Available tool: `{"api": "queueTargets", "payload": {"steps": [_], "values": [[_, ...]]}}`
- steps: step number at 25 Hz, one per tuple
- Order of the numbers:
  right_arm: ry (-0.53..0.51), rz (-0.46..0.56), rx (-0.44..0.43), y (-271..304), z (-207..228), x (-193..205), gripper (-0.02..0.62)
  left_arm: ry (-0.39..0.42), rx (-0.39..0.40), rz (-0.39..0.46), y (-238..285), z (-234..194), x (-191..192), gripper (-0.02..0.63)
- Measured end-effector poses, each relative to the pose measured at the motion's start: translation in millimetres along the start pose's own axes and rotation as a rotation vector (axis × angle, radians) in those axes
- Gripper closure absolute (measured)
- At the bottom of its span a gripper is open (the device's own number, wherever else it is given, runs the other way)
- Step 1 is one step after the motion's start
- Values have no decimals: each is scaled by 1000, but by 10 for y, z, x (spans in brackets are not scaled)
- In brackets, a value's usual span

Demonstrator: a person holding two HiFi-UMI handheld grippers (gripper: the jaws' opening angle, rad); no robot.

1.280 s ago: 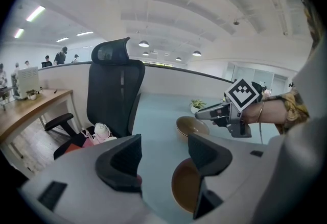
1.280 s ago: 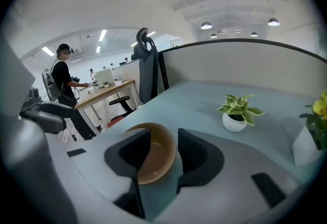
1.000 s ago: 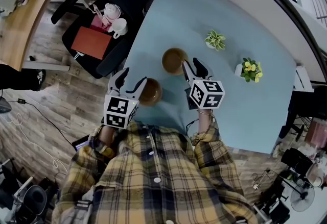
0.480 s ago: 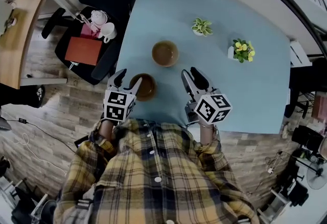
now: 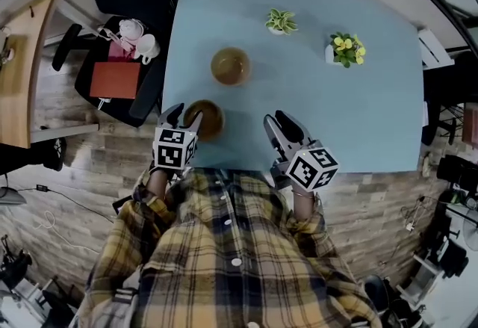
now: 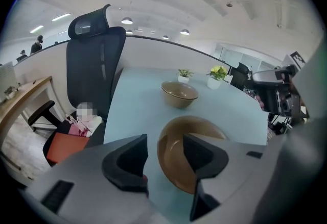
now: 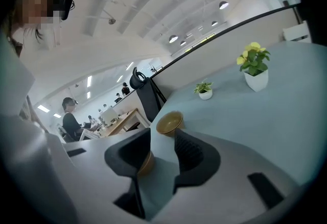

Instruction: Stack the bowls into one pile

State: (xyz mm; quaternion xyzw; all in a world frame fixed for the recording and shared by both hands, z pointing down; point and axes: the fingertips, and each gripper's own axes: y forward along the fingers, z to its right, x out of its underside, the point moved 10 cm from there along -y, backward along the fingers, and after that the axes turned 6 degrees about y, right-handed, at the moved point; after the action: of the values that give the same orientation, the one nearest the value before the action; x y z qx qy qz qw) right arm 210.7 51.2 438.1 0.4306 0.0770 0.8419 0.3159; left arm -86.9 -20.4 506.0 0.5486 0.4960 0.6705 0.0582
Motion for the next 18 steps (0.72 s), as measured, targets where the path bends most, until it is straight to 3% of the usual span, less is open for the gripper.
{"api": "queueTargets", "payload": {"steps": [9,14,18], "values": [[48,11,1,-164,12,176,445,-52,-27,-14,-33,8,141,486],[60,9,-2,-180,-3,216,445,-110,-32,-22,-64,3,176,591],[60,13,-1,-183,-1,209,445,-168,-15,-16,-78,-8,195,598]]}}
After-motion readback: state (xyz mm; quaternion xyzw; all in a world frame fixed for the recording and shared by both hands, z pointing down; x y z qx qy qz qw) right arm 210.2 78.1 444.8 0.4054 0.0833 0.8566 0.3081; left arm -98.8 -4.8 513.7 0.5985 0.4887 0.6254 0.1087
